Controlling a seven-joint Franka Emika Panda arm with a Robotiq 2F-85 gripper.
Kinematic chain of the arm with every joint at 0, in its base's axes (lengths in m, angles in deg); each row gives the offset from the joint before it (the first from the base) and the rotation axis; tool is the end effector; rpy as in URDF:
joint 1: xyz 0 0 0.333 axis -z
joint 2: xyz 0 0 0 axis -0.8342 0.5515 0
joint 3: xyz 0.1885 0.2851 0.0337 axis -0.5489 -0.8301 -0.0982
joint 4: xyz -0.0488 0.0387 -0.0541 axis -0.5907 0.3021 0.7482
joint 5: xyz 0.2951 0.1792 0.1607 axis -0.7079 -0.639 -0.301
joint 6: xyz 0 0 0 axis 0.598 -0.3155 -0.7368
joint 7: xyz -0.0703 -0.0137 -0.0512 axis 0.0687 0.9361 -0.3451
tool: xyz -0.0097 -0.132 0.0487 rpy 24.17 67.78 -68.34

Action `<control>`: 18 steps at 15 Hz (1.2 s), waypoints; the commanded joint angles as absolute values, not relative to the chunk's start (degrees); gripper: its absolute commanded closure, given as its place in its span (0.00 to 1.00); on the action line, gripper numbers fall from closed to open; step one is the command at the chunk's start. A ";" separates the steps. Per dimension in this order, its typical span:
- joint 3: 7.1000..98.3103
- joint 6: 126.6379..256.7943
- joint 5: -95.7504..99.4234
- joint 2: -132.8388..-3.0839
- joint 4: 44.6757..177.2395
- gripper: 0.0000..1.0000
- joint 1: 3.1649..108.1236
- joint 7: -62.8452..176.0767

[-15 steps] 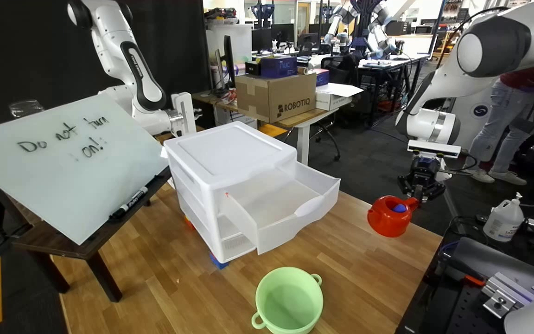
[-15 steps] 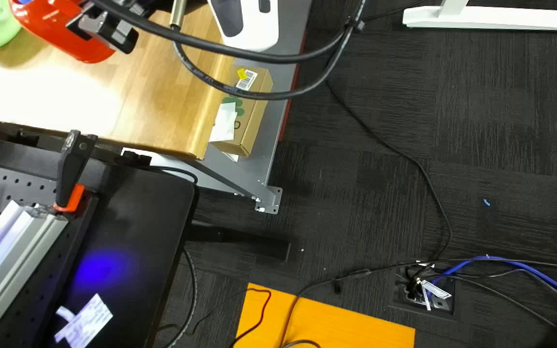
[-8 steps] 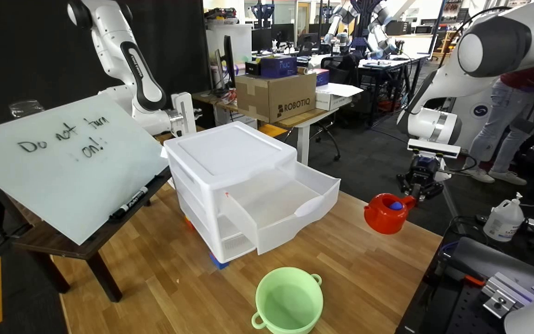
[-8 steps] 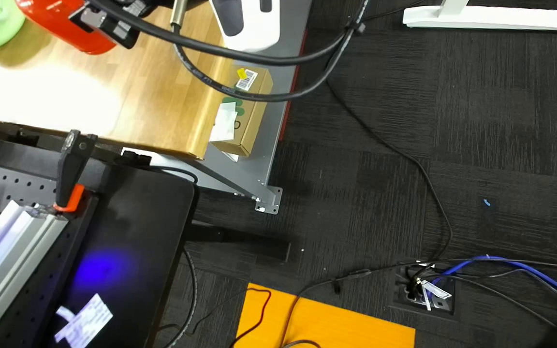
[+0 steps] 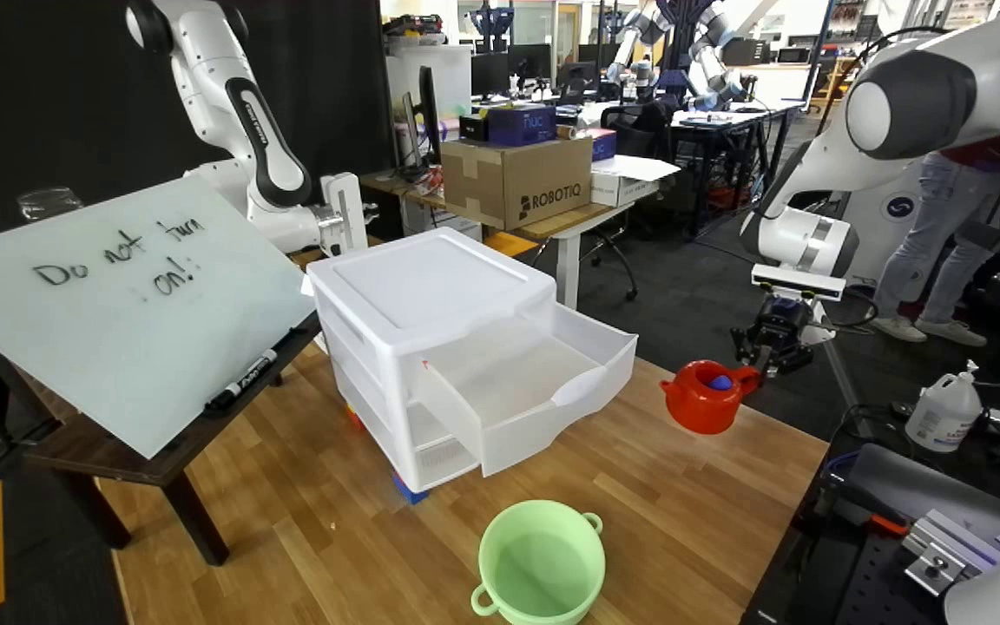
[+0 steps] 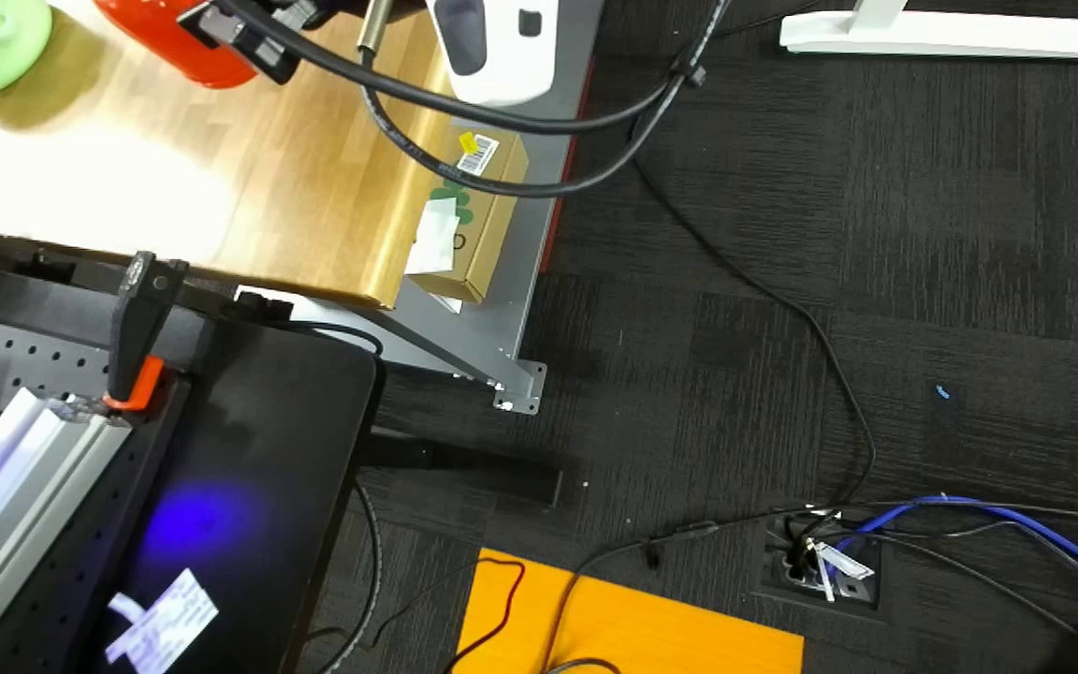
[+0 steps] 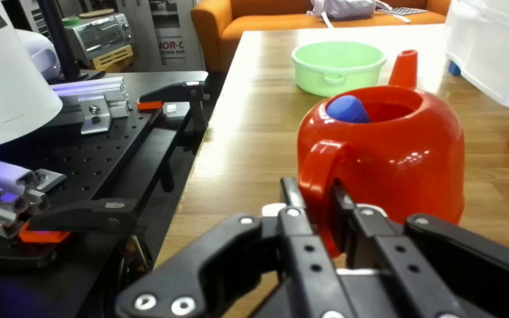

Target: Move the light red object to the right

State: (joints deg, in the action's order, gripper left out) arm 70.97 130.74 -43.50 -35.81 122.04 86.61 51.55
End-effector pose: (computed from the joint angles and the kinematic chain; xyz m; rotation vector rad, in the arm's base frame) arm 0.3736 -0.3100 0.1097 -1.4965 1.3951 1.1594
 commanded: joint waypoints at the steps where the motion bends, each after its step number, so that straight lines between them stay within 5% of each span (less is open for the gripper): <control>1: 70.65 129.45 -45.18 -32.68 119.02 0.95 87.85 49.13; 18: 70.30 128.27 -46.20 -25.96 112.64 0.95 92.52 48.24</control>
State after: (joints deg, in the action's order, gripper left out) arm 70.96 129.97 -45.15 -26.76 114.40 90.82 49.24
